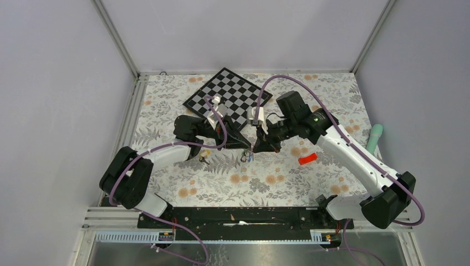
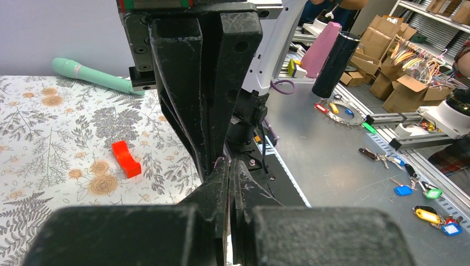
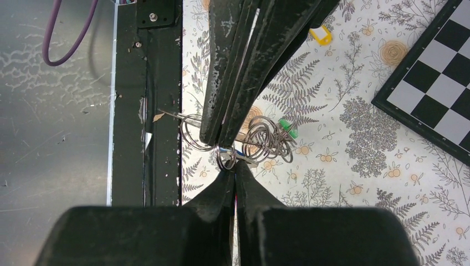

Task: Put the keys on the keyring

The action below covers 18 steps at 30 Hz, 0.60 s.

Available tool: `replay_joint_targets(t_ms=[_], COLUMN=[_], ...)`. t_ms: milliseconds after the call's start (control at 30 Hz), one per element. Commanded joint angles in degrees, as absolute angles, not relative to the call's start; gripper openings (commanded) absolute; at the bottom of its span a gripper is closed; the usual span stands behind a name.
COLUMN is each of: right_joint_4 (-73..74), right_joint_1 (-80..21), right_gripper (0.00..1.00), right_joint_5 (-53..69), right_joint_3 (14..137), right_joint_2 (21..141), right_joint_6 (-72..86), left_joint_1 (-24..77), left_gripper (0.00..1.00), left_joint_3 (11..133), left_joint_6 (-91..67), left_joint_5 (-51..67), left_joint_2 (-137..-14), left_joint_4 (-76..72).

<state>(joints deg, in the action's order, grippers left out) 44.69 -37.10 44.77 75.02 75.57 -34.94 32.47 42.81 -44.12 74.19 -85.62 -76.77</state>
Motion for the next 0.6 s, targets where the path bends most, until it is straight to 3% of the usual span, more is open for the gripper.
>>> replay_joint_targets(t_ms=[0, 567], right_joint_4=[41.8, 41.4], right_joint_1=[-37.0, -37.0], right_gripper=[0.04, 0.09], right_joint_5=[46.1, 48.3], right_joint_3=[75.3, 76.8], right_joint_2=[76.5, 78.2], right_joint_6=[-34.4, -33.6], left_joint_1=[33.2, 34.1], left_gripper=[0.00, 0.00], left_joint_3=[43.0, 43.0], left_joint_6=[-44.6, -44.2], left_joint_5=[74.3, 76.1], left_joint_2=[-84.6, -84.8], left_joint_4=[-82.2, -82.8])
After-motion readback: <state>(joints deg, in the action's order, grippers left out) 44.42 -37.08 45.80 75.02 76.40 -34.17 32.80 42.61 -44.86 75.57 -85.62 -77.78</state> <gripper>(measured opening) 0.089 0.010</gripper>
